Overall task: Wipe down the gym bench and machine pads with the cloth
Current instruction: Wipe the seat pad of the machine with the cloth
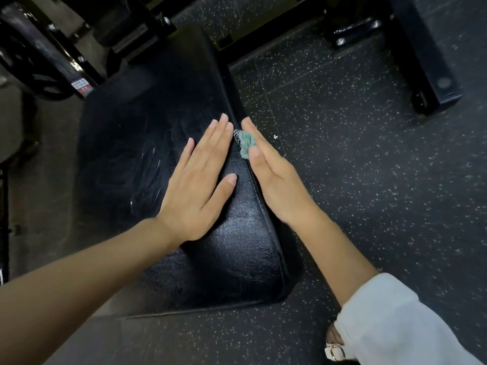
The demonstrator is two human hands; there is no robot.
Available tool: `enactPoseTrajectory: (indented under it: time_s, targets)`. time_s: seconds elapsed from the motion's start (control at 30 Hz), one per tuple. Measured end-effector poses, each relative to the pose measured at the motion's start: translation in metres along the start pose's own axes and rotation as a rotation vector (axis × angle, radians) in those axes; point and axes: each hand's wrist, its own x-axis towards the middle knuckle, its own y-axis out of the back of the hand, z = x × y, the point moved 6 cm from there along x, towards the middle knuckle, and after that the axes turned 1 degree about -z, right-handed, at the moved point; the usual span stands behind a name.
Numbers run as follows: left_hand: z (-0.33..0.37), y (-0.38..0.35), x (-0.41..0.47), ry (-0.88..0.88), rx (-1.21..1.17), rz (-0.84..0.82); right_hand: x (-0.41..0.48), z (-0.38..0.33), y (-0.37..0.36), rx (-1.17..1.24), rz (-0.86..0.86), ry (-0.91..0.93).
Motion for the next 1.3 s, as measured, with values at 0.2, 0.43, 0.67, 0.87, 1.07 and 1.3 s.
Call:
enactPoseTrajectory:
  time_s: [0.2,0.43,0.67,0.87,1.07,1.3]
  targets:
    - [0.001,0.001,0.001,0.0,0.004,-0.014,-0.044,0.004,-0.001,-0.018,-0.02,0.042]
    - [0.0,0.001,0.001,0.013,0.031,-0.017,-0.111,0.013,-0.004,-0.013,-0.049,0.044]
    - [0.005,0.001,-0.001,0.033,0.048,-0.012,-0.081,0.008,-0.002,0.013,-0.028,0.017]
    - [0.019,-0.004,-0.019,0.098,0.01,0.009,-0.045,0.001,0.001,0.0,-0.04,-0.029]
    - [0.037,-0.012,-0.042,0.117,0.016,0.0,-0.079,0.008,-0.003,-0.009,0.005,0.018]
    - [0.048,-0.016,-0.053,0.113,0.038,-0.012,-0.133,0.015,-0.006,0.021,-0.039,0.013]
